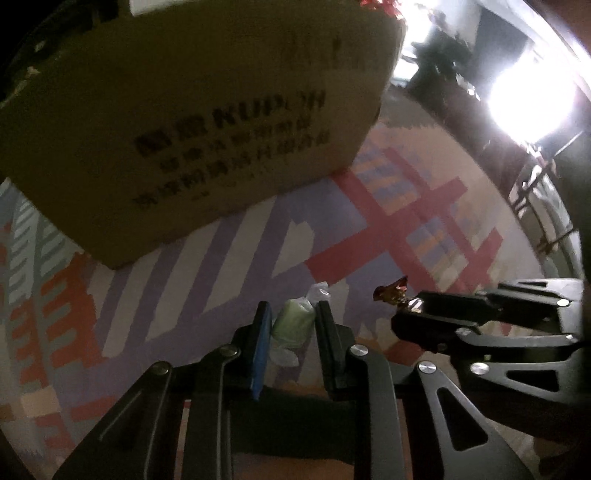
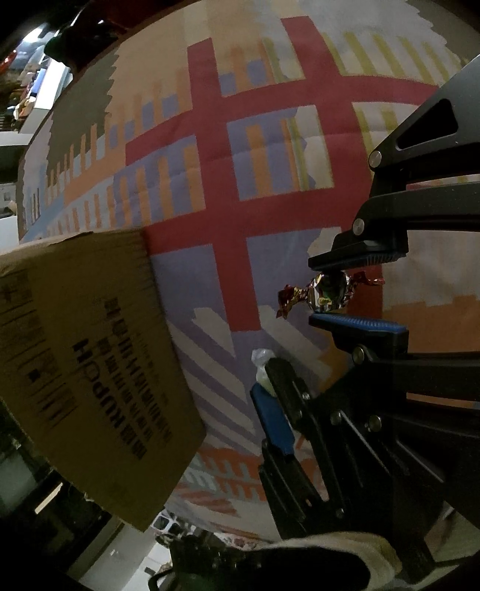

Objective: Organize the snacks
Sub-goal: 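Grasp the white-and-green candy with the left tool while the right tool grasps the brown candy, then carry both candies over the box and open both tools inside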

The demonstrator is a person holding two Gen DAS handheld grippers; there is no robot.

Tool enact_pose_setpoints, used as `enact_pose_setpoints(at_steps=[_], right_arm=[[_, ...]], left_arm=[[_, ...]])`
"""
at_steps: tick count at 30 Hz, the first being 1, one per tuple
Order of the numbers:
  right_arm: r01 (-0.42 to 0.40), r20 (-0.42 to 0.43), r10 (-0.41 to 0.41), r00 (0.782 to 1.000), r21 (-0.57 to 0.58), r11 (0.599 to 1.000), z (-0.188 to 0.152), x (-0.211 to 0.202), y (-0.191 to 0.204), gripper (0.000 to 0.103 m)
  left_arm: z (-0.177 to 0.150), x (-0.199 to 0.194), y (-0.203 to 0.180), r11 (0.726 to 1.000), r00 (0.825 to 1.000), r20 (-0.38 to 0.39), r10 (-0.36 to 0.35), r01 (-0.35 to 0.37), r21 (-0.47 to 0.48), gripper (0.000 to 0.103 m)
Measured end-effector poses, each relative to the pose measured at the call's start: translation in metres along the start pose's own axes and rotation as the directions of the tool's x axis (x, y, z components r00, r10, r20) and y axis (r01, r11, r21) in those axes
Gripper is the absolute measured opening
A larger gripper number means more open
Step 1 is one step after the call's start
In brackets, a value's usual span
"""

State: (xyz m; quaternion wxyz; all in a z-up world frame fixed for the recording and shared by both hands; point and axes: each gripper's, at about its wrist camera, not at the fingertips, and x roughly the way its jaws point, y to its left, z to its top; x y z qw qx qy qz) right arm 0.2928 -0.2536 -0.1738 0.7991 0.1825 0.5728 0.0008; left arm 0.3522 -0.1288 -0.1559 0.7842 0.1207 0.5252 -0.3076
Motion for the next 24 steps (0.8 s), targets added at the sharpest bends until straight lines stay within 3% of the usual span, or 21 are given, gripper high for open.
enact_pose_setpoints(at_steps=[14, 24], right_arm=[[0.011, 0.162, 0.01, 0.987, -0.128, 0.992, 0.015, -0.063, 0.032, 0.024], [-0.008, 0.266, 0.062, 0.962, -0.201, 0.98, 0.041, -0.11, 0.063, 0.024]], left_arm=[[0.012, -0.085, 0.011, 0.992, 0.986, 0.146, 0.077, -0.06, -0.115, 0.024], [0.035, -0.146, 0.019, 0.981, 0.952, 0.263, 0.155, -0.117, -0.154, 0.024]])
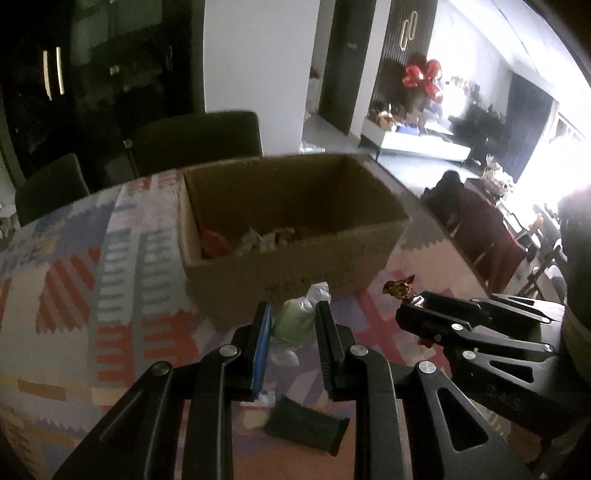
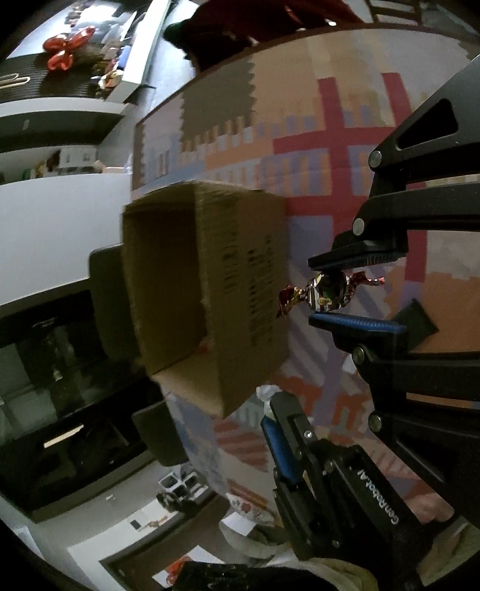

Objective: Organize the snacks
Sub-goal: 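Carry both candies over the box and open both tools inside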

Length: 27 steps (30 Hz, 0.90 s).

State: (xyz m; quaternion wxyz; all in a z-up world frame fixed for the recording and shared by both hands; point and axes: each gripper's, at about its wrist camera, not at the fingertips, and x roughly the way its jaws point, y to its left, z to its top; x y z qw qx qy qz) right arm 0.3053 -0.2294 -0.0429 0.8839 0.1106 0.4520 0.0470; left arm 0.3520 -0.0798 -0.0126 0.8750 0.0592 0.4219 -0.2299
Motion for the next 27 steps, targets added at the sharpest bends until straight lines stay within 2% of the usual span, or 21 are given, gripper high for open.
enact_pose_setpoints(at_steps=[14, 21, 27], right_arm=[[-0.004, 0.102, 0.012, 0.995, -0.078, 0.997, 0.057, -0.013, 0.012, 0.024], [-0.006, 0.099, 0.014, 0.995, -0.086, 0.996, 0.083, -0.002, 0.01, 0.024], [0.03, 0.085, -0.02, 0.996, -0.118, 0.993, 0.099, 0.013, 0.009, 0.024]], left_arm=[[0.046, -0.02, 0.009, 0.999, 0.996, 0.089, 0.027, -0.026, -0.023, 0.024], [0.069, -0.011, 0.017, 0.998, 0.995, 0.087, 0.046, -0.043, -0.034, 0.024], [0.081, 0.007, 0.025, 0.997, 0.997, 0.051, 0.056, -0.053, -0.051, 0.024]])
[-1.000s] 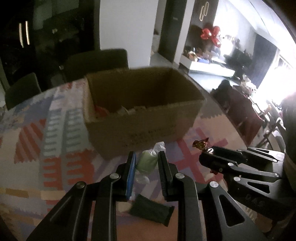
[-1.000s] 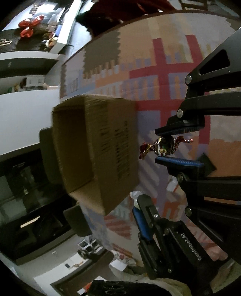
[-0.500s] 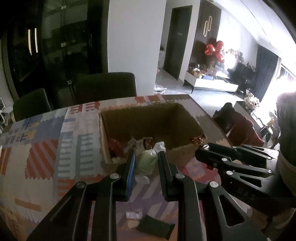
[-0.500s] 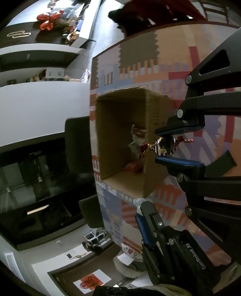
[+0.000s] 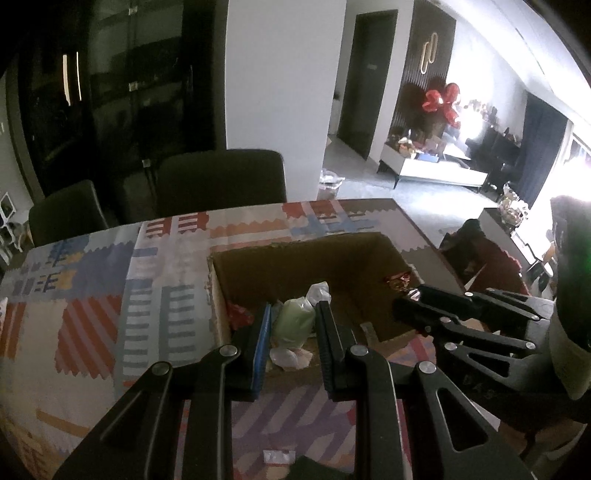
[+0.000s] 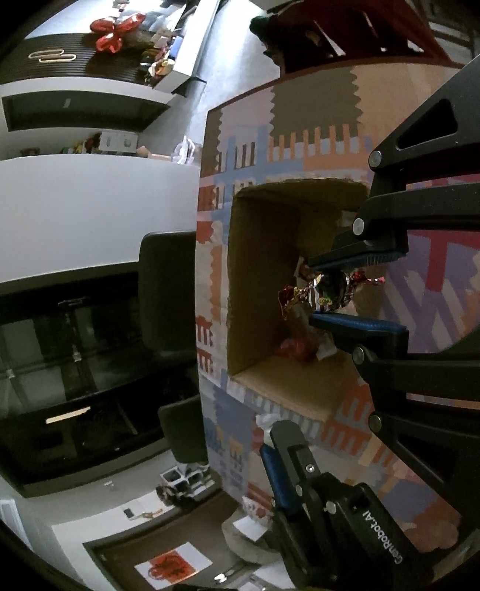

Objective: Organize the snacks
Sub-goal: 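Carry both candies over the box and open both tools inside, then withdraw both tools from the box back toward the dark green bag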

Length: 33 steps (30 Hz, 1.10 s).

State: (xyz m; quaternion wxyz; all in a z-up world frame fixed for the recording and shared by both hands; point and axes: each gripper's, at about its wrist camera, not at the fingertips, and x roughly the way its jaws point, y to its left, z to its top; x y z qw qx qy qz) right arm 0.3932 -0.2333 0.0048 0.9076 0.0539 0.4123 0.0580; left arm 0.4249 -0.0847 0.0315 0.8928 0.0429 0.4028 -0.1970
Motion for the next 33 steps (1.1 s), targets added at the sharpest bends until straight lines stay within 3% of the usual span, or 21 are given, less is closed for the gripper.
enact_pose_setpoints(at_steps=[11, 13, 14, 15, 17, 23, 27, 33], right_arm=[[0.026, -0.056, -0.026, 0.998, -0.015, 1.0, 0.007, 0.031, -0.009, 0.024], [0.043, -0.058, -0.043, 0.997, -0.008, 0.999, 0.009, 0.038, -0.011, 0.025], [0.043, -0.058, -0.043, 0.997, -0.008, 0.999, 0.009, 0.038, -0.011, 0.028], [0.046, -0.062, -0.047, 0.997, -0.005, 0.999, 0.009, 0.039, -0.011, 0.037], [0.053, -0.068, -0.053, 0.996, 0.002, 0.999, 0.009, 0.042, -0.012, 0.045], [0.051, -0.062, -0.052, 0.997, -0.008, 0.999, 0.001, 0.036, -0.009, 0.045], [0.041, -0.045, -0.042, 0.998, -0.031, 0.999, -0.008, 0.025, 0.0, 0.052], [-0.002, -0.048, -0.001, 0.999, -0.07, 0.998, -0.026, 0.012, 0.02, 0.053]], left_arm=[[0.007, 0.045, 0.01, 1.0, 0.997, -0.08, 0.023, -0.024, -0.017, 0.026], [0.008, 0.048, 0.01, 0.999, 0.996, -0.088, 0.028, -0.03, -0.023, 0.048], [0.008, 0.048, 0.012, 0.999, 0.996, -0.083, 0.037, -0.04, -0.03, 0.052], [0.007, 0.047, 0.013, 0.998, 0.996, -0.078, 0.047, -0.049, -0.033, 0.052], [0.006, 0.045, 0.014, 0.998, 0.996, -0.073, 0.053, -0.055, -0.026, 0.053], [-0.005, 0.026, 0.014, 0.995, 0.994, -0.036, 0.103, -0.102, 0.015, 0.058], [-0.016, 0.01, 0.012, 0.992, 0.993, -0.013, 0.119, -0.119, 0.038, 0.06], [-0.038, -0.012, 0.017, 0.992, 0.992, -0.014, 0.126, -0.125, 0.032, 0.062]])
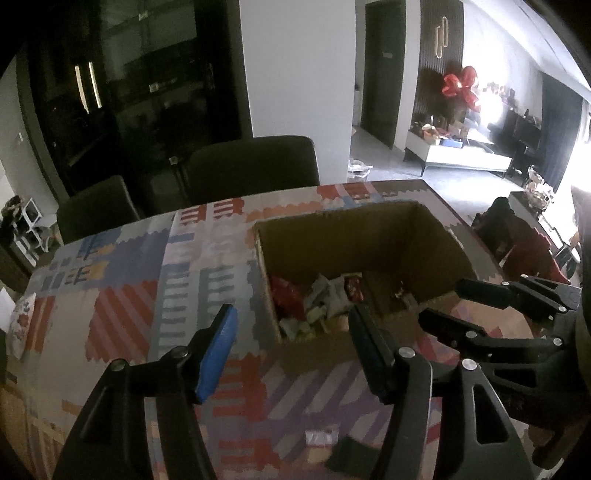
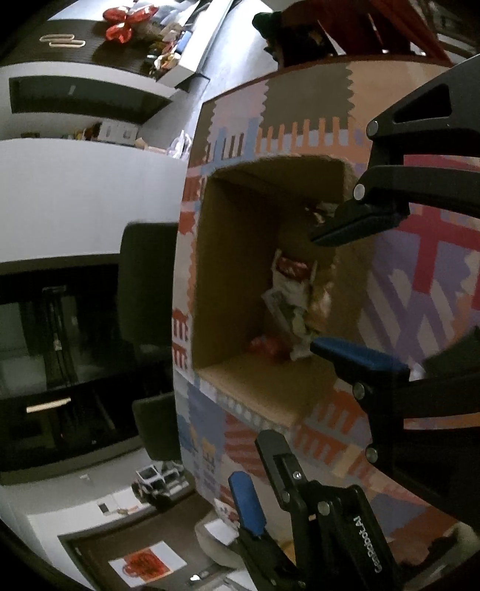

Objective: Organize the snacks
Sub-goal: 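Withdraw both tools from the box back toward the dark green bag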

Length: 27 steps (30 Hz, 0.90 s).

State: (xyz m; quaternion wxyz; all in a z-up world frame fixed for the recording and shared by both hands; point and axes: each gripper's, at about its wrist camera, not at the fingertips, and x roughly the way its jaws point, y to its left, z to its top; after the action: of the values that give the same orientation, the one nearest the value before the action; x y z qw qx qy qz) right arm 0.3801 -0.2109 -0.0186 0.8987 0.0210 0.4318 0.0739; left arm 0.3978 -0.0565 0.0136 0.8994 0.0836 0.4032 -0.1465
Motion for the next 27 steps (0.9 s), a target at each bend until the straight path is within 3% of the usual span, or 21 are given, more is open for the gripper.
enact_pose_setpoints(at_steps=[3, 16, 27], right_arm=[[-0.015, -0.012, 0.015, 1.0, -0.026, 1.0, -0.01, -0.003, 0.012, 0.058], [-0.084, -0.126, 0.072, 0.989, -0.093, 0.992, -0.06, 0.009, 0.047, 0.058], [-0.166, -0.321, 0.125, 0.939, -0.103, 0.981, -0.113, 0.052, 0.063, 0.058]], left_arm=[[-0.014, -0.008, 0.003, 1.0, 1.0, -0.006, 0.004, -0.004, -0.011, 0.062], [-0.085, -0.019, 0.017, 0.997, 0.995, -0.084, 0.049, -0.054, -0.057, 0.063], [-0.14, 0.004, 0.02, 0.993, 0.973, -0.226, 0.037, -0.061, -0.097, 0.063]])
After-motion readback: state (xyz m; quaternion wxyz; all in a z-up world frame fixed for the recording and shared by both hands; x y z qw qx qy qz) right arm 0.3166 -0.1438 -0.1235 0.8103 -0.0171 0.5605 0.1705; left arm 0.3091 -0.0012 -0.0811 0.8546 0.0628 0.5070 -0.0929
